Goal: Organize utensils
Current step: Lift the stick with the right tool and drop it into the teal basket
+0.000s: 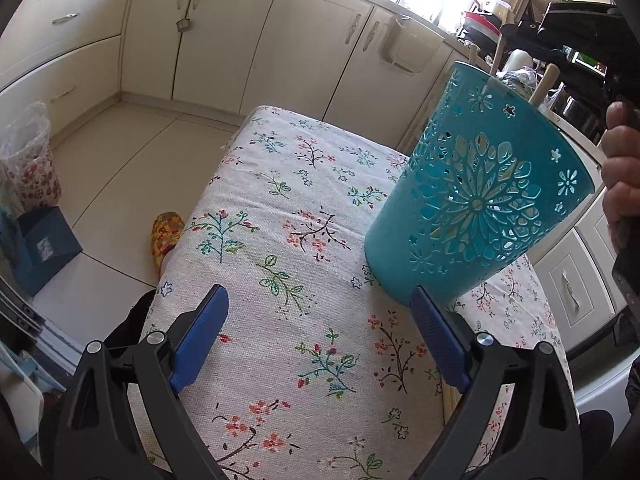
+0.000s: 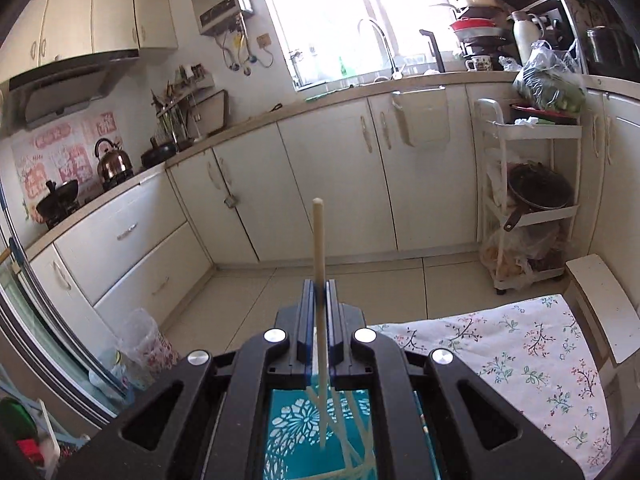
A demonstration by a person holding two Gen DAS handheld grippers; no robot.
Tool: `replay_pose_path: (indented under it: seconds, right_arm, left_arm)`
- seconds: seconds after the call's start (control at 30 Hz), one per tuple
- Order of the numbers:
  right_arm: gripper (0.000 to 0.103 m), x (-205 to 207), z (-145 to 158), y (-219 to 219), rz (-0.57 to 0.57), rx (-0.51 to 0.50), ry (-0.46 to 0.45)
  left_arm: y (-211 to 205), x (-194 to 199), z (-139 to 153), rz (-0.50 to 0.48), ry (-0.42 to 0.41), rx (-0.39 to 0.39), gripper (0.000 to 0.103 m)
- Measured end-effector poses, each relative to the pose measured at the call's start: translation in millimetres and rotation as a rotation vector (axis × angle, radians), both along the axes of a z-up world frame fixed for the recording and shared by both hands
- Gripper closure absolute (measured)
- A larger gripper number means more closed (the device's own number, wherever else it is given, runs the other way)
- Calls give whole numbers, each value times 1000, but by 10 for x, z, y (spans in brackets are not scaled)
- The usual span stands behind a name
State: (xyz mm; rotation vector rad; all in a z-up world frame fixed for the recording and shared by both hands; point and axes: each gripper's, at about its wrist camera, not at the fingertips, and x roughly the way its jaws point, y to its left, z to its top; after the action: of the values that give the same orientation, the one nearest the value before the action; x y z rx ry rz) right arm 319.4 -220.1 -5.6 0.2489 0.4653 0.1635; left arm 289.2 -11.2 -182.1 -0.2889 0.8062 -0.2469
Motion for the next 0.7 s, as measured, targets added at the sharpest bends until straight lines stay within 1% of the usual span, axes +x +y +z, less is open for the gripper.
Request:
replay_pose_path:
  seconds: [0.1, 0.17, 0.23, 0.27, 0.3, 0.37, 0.43, 0.47, 0.5, 0.57, 0.67, 0.7]
  right_arm:
    - [97, -58, -63, 42, 48, -14, 39]
    - [96, -157, -82, 70, 67, -30, 40]
    - [87, -381, -84, 23, 66, -40, 15]
    - [86, -519, -76, -28, 55, -26, -3]
    - [85, -621, -68, -65, 46, -13, -16]
    - [84, -977, -86, -160, 14, 10, -55]
    - [83, -1235, -175, -181, -1, 9, -57]
    - [83, -1411, -303, -183, -11, 4, -39]
    - [83, -1502, -415, -173, -12, 4, -11]
    - [83, -1618, -757, -107, 4, -12, 92]
    - [84, -1601, -1211, -34, 21, -18, 238]
    - [85, -1571, -1284, -16, 26, -16, 266]
  left_arm:
    - [18, 3, -5, 8, 4, -5, 14]
    - [28, 0, -6, 13, 3, -6, 14]
    - [29, -9, -2, 17, -1, -2, 14]
    - [26, -11, 2, 17, -3, 1, 14]
    - [17, -18, 6, 18, -7, 8, 14]
    - [2, -24, 13, 19, -13, 20, 14]
    - [-12, -22, 18, 19, -13, 30, 14]
    - [-15, -24, 19, 20, -13, 33, 14]
    - [-21, -25, 20, 21, -12, 38, 14]
    - [-21, -34, 23, 23, -15, 43, 14]
    - [-21, -45, 28, 26, -16, 51, 14]
    - [-22, -43, 31, 27, -15, 52, 14]
